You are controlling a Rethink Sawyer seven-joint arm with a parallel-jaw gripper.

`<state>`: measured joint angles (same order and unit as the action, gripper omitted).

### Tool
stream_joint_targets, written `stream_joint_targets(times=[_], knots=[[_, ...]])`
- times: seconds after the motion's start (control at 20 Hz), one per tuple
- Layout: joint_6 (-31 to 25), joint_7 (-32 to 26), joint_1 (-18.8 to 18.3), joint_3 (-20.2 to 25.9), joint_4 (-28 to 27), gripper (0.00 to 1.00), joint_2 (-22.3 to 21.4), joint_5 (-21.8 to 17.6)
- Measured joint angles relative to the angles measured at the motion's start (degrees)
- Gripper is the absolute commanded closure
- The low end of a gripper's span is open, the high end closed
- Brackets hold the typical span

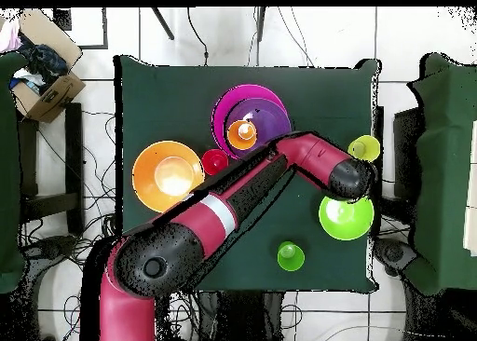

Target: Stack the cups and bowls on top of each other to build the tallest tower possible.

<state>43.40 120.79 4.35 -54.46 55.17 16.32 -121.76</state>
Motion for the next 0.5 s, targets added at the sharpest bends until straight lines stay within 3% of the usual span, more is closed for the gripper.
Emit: stream_joint_targets(times=[0.5], knots=[[-0.01, 0.0, 0.0, 0.53, 0.39, 0.0, 0.0, 0.0]])
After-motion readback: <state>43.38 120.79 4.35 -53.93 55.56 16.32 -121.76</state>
